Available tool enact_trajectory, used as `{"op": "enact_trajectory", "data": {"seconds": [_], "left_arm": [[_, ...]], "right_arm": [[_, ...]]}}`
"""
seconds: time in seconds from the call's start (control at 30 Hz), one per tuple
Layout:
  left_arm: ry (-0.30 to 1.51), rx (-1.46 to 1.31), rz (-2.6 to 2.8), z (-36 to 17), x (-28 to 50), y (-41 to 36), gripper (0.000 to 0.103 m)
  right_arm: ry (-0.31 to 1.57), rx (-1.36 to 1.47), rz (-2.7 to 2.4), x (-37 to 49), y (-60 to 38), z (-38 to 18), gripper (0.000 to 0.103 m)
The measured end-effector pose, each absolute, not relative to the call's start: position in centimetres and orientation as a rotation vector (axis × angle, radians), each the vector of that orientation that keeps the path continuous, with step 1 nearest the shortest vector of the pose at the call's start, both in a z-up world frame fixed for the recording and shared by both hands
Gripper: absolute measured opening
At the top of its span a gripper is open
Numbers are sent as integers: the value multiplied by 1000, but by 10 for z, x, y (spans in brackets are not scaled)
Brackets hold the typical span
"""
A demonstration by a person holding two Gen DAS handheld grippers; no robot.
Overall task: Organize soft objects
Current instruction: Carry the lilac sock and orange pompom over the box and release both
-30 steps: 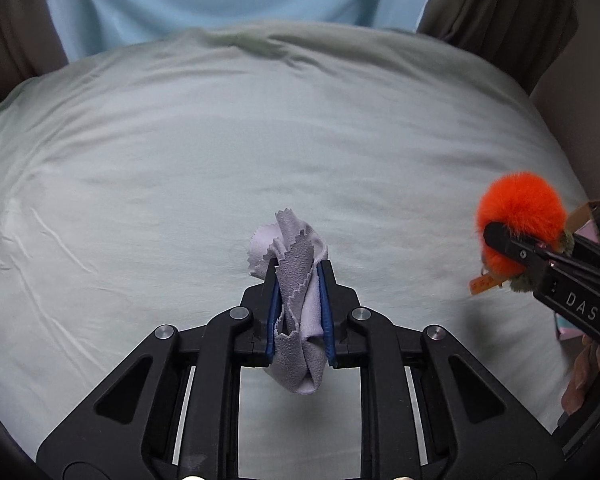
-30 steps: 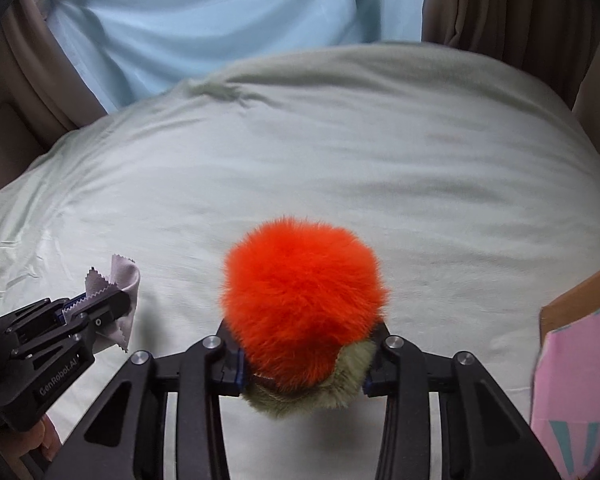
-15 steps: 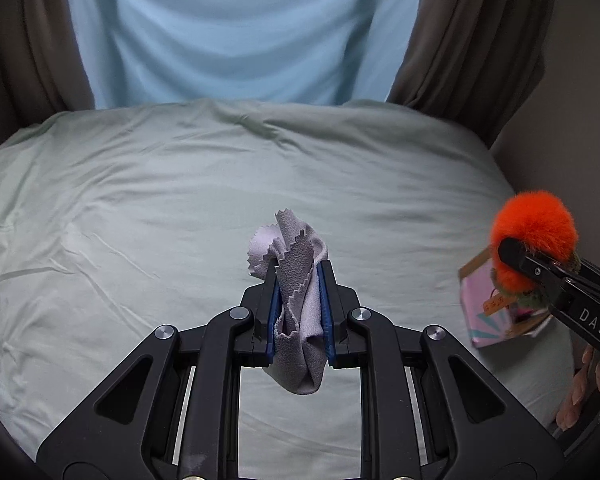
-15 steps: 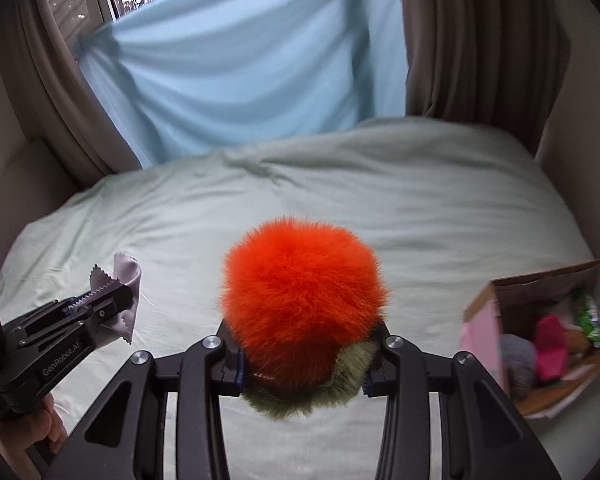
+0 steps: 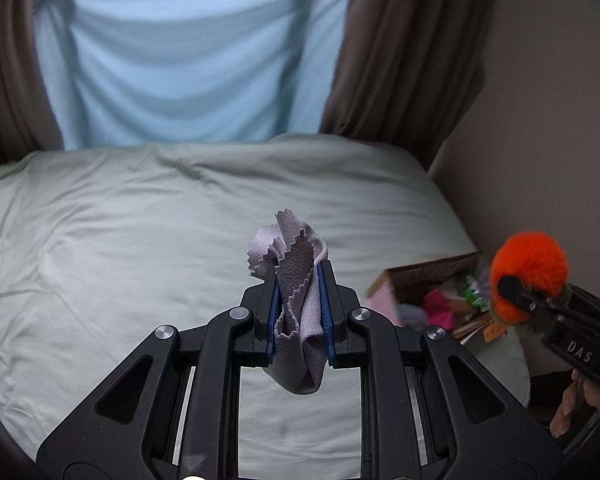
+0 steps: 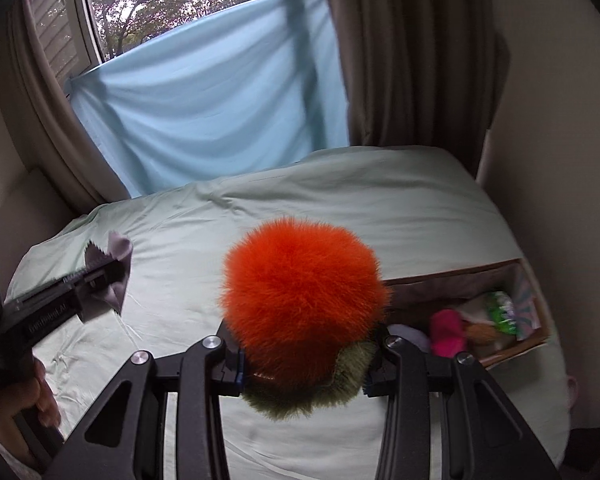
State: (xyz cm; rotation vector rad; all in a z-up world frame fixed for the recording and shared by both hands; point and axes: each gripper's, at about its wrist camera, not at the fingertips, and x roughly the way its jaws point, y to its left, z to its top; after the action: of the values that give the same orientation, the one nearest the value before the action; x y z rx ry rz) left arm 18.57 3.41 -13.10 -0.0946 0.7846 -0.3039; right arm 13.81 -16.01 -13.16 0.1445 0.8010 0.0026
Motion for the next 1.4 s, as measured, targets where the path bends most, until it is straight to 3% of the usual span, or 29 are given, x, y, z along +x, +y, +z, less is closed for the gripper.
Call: {"op": "enact_trajectory", "data": {"seconds": [0.27,0.63,1.13,1.4], "left_arm": [[792,-114,-339,-116,185,-85,15],[963,-134,-377,-170,211,-207,15],[1234,30,-455,-278,286,-289,15],[1365,106,-458,-328,305,-303,15]], "right_arm": [[815,117,15,121,-267,-114,37],[899,163,32,144,-374,-150,37],[1094,276,24,197,-442,-241,37],[1200,172,40,209,-441,-286,37]]}}
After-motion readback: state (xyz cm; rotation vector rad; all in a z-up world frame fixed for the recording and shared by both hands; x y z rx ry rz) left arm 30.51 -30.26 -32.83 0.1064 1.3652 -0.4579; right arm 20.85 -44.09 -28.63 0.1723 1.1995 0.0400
